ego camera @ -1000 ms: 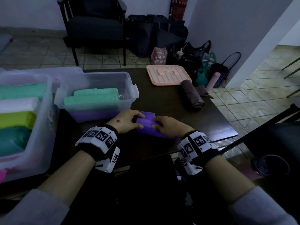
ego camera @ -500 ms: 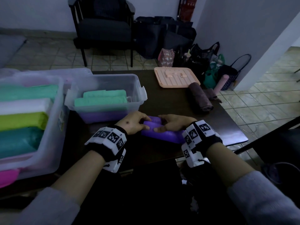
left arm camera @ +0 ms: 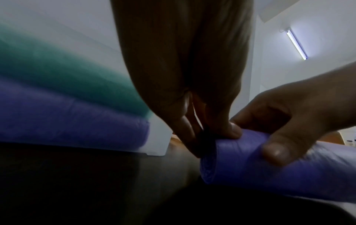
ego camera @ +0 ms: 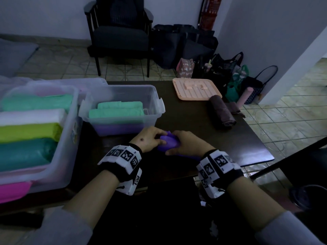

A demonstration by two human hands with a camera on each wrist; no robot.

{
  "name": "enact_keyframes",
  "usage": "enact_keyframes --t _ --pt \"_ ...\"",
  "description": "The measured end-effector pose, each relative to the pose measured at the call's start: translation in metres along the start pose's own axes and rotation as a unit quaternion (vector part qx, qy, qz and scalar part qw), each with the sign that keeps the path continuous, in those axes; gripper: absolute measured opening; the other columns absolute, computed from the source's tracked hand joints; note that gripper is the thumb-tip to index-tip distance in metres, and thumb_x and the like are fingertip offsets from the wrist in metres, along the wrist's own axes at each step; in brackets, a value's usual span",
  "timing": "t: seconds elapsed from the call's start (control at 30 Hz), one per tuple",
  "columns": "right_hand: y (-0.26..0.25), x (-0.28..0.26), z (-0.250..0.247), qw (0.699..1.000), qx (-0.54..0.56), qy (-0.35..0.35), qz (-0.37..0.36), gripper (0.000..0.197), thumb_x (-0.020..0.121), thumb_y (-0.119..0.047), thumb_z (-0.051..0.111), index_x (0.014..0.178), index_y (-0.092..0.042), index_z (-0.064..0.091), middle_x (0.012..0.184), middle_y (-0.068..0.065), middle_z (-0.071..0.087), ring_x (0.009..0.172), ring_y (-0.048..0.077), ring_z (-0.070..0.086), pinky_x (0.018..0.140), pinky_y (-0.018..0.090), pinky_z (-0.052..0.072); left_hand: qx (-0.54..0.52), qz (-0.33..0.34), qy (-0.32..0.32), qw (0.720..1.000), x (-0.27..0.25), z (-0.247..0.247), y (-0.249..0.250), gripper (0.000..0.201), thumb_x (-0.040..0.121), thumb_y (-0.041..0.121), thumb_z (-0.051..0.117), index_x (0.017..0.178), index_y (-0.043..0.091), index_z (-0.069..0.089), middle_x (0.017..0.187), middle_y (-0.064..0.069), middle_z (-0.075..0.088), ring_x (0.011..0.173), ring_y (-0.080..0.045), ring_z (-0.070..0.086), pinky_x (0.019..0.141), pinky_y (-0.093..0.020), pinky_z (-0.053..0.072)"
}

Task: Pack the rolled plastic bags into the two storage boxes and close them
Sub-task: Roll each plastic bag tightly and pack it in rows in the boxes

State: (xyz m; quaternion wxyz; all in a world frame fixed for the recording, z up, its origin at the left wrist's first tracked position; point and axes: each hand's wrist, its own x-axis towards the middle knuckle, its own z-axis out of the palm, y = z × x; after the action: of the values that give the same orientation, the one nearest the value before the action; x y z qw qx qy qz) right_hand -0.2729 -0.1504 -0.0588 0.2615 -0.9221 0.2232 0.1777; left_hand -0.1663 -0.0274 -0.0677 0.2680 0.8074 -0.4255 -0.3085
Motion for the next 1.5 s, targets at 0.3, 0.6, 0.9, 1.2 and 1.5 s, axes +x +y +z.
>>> enact_keyframes --t 0.3,0.6,0.9,1.2,1.5 --pt "-0.014 -0.007 0.013 0.999 -0.025 0.027 -0.04 0.054 0.084 -0.035 0.067 0.129 -0.013 0.048 0.126 0.009 0.05 0.113 0.021 0.049 0.089 0.023 0.033 -0.195 -0.153 0.286 0.925 -0.027 0.002 -0.049 0.055 0.093 0.043 0.049 0.131 0.002 0.045 0.133 -0.013 0.053 0.124 -0.027 0.048 0.103 -0.033 0.035" --pt "-0.027 -0.005 0.013 0.999 -0.01 0.005 -0.044 0.052 0.082 -0.032 0.069 0.128 -0.015 0.05 0.122 0.005 0.056 0.105 0.015 0.053 0.089 0.026 0.038 -0.351 -0.166 0.49 0.78 -0.034 -0.042 -0.072 0.06 0.1 0.041 0.03 0.147 0.006 0.02 0.154 -0.012 0.021 0.142 -0.026 0.021 0.112 -0.032 0.016" --pt "-0.029 -0.009 0.014 0.999 -0.015 0.001 -0.037 0.058 0.081 -0.031 0.071 0.131 -0.016 0.048 0.126 0.006 0.056 0.111 0.018 0.054 0.094 0.028 0.041 -0.46 -0.124 0.444 0.759 -0.019 -0.039 -0.107 0.074 0.075 0.058 0.043 0.139 0.02 0.039 0.144 -0.004 0.043 0.131 -0.023 0.041 0.111 -0.046 0.031" --pt "-0.068 -0.021 0.002 0.986 -0.03 -0.002 -0.166 0.05 0.079 -0.034 0.072 0.124 -0.017 0.057 0.11 -0.003 0.059 0.089 0.005 0.05 0.064 0.006 0.036 -0.564 -0.065 0.445 0.692 -0.049 -0.021 -0.086 0.042 0.101 0.023 0.036 0.14 0.008 0.036 0.129 -0.006 0.053 0.115 -0.018 0.053 0.1 -0.04 0.043" --pt "-0.13 -0.017 -0.042 0.967 -0.023 0.102 -0.233 0.045 0.083 -0.036 0.067 0.12 -0.013 0.057 0.081 -0.018 0.051 0.067 -0.011 0.046 0.06 0.004 0.03 -0.674 -0.043 0.38 0.632 -0.058 -0.012 -0.086 0.042 0.103 0.02 0.032 0.144 0.016 0.031 0.134 -0.014 0.051 0.108 -0.029 0.059 0.062 -0.032 0.058"
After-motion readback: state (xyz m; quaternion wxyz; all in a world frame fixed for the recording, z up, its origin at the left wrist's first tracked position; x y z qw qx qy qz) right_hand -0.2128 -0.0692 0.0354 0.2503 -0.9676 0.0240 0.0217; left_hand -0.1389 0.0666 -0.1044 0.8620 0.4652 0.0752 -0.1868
